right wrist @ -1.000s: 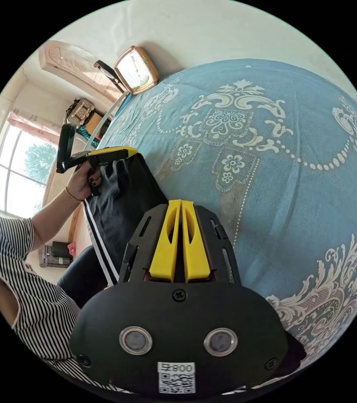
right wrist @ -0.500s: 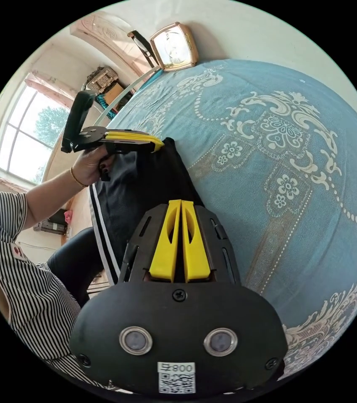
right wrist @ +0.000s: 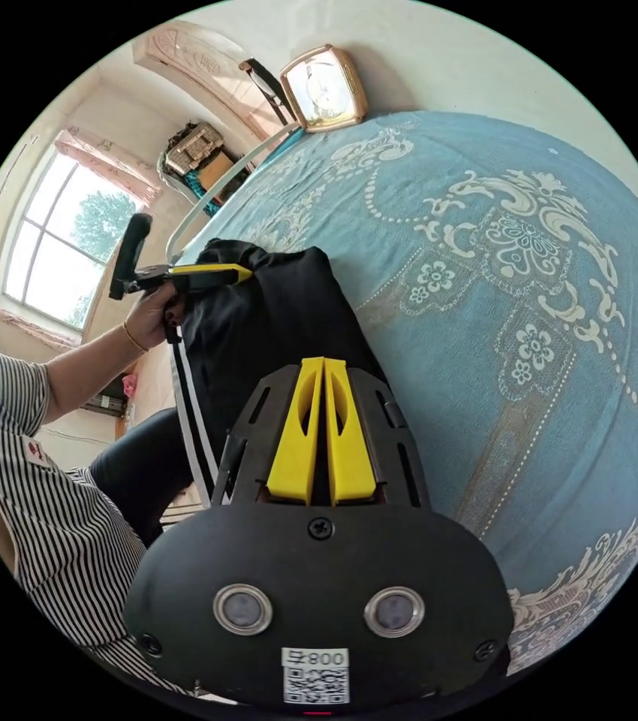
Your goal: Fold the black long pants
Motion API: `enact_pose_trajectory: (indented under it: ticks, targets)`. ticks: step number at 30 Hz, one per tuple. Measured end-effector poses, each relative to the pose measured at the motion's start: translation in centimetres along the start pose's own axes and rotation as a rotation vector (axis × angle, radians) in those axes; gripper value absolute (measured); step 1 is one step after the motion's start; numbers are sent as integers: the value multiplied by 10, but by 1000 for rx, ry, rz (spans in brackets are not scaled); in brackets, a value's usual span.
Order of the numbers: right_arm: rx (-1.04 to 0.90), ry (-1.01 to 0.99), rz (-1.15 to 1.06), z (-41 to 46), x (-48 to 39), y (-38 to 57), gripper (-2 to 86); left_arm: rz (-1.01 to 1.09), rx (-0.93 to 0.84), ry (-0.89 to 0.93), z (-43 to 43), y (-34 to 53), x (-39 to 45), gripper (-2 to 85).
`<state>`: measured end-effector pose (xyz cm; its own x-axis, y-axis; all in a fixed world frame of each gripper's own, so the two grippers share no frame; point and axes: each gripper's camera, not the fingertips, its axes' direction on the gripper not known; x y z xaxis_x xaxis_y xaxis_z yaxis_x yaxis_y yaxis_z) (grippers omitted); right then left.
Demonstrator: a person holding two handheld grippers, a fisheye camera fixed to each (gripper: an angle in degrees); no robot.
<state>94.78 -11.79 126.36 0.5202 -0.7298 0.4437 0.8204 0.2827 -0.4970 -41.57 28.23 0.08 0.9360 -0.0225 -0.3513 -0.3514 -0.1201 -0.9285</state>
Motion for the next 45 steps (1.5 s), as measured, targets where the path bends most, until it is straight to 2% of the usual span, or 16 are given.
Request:
enact_pose_trajectory:
  ticks: [3,7,12,14,16,20,25,29,36,40,45]
  targets:
    - [-7,31,1,8,-7,0,0,-24,42,-16,-20,11,-10,1]
    - [53,20,-30,8,-20,2,1,-85,90,-180,-51,38,-34,2]
    - [5,-7,-74,25,-33,3,1,-239,52,-246,-61,72,-86,2]
    - [-40,-11,-78,36,-37,3,1,-314,20,-169,-54,87,-111,3]
    - [-69,18,-81,48,-41,4,2,-358,64,-117,-61,96,-120,3]
    - [-30,26,-80,45,-48,9,5,-347,123,-131,-87,117,-125,4]
    - [60,-102,-240,39,-90,21,30,-400,177,-113,-111,160,-149,13]
    - [-73,-190,-325,73,-133,26,54,-483,161,13,-94,182,-174,20]
    - [-265,15,-378,125,-193,46,30,-541,138,93,-56,193,-191,6]
    - [-264,40,-353,125,-203,58,7,-502,173,17,-58,198,-184,2]
    - [-248,30,-278,129,-198,75,2,-484,218,62,-43,206,-173,1]
